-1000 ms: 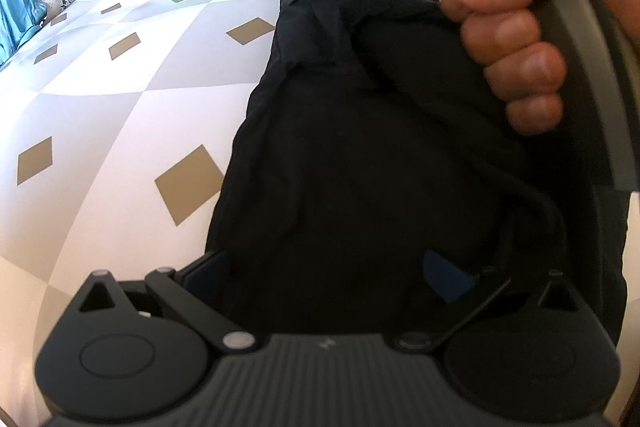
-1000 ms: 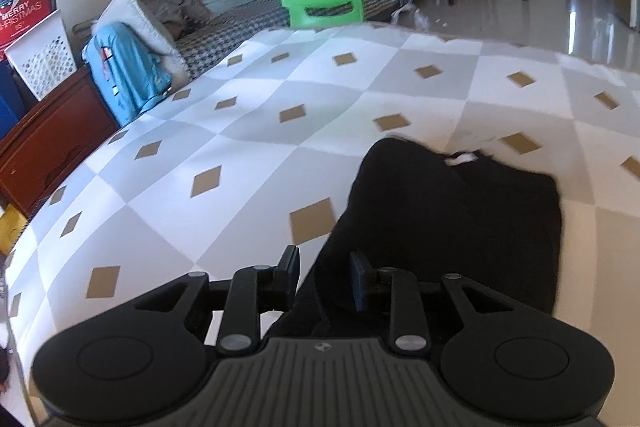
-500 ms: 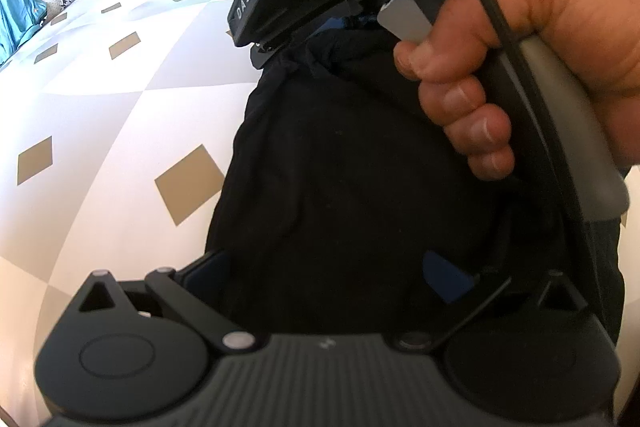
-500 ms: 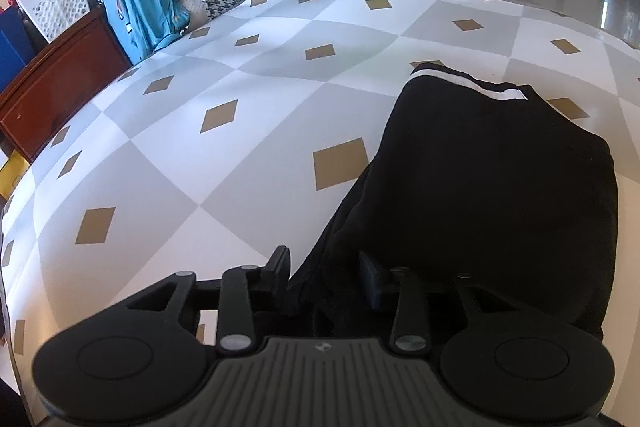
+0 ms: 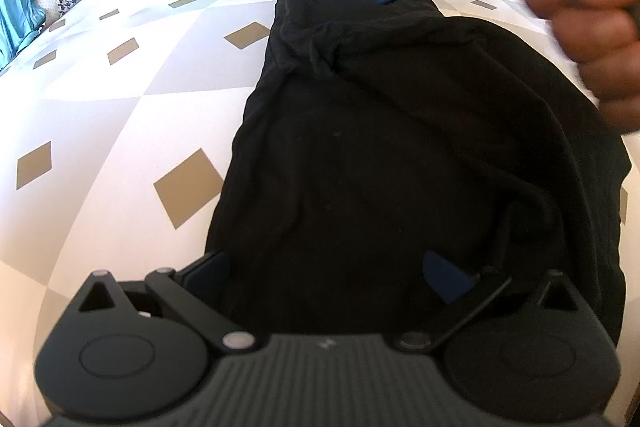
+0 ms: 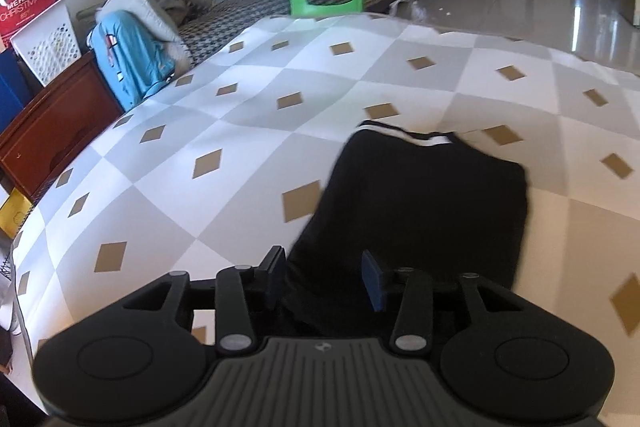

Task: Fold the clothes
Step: 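Open the right gripper and withdraw it from the folded shirt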

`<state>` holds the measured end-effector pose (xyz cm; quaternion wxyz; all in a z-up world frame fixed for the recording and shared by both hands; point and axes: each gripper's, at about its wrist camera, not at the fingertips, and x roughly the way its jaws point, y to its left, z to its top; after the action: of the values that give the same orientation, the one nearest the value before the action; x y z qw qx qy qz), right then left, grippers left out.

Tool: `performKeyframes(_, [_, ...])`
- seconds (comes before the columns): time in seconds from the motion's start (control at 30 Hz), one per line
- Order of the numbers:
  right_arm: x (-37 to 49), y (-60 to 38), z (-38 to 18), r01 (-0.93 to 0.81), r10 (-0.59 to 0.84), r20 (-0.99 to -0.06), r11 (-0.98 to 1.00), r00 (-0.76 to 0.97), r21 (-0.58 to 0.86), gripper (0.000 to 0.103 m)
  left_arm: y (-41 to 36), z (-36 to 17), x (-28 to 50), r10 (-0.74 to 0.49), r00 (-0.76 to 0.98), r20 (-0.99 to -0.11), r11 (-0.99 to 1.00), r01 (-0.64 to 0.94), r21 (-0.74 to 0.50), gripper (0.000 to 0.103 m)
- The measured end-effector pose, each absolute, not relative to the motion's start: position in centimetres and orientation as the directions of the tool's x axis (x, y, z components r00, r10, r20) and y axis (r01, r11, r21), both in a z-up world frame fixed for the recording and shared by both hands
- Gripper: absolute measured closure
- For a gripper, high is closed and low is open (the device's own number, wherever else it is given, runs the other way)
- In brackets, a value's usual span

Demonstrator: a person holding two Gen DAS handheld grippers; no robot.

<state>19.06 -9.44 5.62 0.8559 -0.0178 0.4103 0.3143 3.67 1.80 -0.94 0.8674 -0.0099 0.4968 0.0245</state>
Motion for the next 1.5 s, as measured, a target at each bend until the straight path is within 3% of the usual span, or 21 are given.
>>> performKeyframes(0.5, [16.0, -19.0, 7.4, -0.409, 0.358, -0.760, 0.903, 0.542, 0.133, 0.055, 0.3, -0.6, 3.9, 0.047, 0.533, -0.845, 0.998, -0.068, 0.013, 0.000])
performKeyframes(0.93, [14.9, -25.7, 5.0, -0.252, 0.217, -0.822, 0.963, 0.526, 0.093, 0.054, -1.4, -0.6, 5.5, 0.060, 0.546, -0.835, 0.996, -0.088, 0.014, 0.000])
performKeyframes(1.5, [13.5, -26.5, 1.0, -0.252, 0.165, -0.811, 0.967, 0.561, 0.022, 0.053, -2.8, -0.3, 6.5, 0.068, 0.538, -0.840, 0.995, -0.099, 0.017, 0.000])
